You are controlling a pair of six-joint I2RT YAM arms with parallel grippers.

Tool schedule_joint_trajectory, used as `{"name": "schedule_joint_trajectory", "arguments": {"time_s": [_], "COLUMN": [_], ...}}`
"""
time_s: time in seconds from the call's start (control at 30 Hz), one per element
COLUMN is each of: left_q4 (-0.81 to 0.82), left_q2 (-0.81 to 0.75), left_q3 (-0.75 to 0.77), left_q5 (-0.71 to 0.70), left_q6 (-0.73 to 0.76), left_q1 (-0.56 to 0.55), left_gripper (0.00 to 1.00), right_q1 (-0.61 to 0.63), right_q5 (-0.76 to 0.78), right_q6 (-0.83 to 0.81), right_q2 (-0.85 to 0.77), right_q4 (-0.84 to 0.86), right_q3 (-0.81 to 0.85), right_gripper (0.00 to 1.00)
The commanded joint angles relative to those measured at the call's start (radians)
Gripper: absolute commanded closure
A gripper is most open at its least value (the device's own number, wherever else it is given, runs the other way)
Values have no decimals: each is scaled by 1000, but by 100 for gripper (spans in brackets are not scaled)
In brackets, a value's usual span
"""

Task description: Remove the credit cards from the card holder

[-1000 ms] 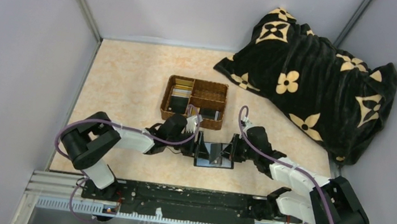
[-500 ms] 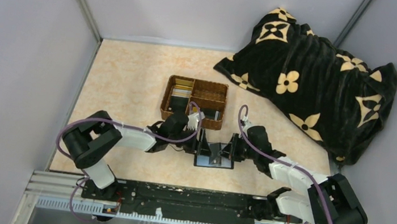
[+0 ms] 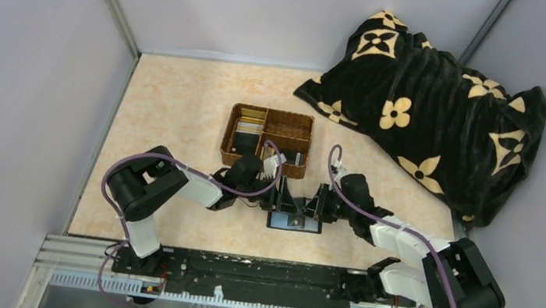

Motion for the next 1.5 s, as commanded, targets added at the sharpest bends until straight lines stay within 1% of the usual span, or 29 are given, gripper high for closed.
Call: {"name": "schedule_joint_trajectory", "arguments": {"time_s": [0.0, 0.1, 0.33, 0.53, 0.73, 0.8, 0.83, 1.1, 1.47], "left_q4": [36, 16, 6, 2, -11, -17, -18, -32, -58], "left_q2": [31, 38, 56, 51, 35, 31, 28, -2, -58], "left_q3": [2, 0, 2, 0, -1, -2, -1, -12, -42], "left_q5": [-3, -15, -23, -24, -29, -29, -31, -36, -36], "left_q6": [-12, -13, -15, -13, -9, -5, -3, 5, 21], "left_q1": [1, 2, 2, 2, 1, 1, 1, 6, 29], "left_gripper": [39, 39, 39, 39, 39, 39, 39, 39, 39], "right_q1": [-8, -8, -18, -41, -41, -40, -41, -46, -147], "right_q5": [3, 9, 19, 6, -29, -35, -33, -6, -14], "right_q6": [-7, -7, -15, -22, -17, -16, -17, -27, -62], "right_q2": [-13, -33, -80, -100, -73, -67, -66, -85, -152], "right_q4": [28, 8, -39, -53, -11, -2, -2, -32, -110], "right_q3": [-10, -5, 6, 3, -8, -9, -9, -2, 1], "right_gripper": [80, 77, 78, 87, 92, 96, 100, 100, 100]}}
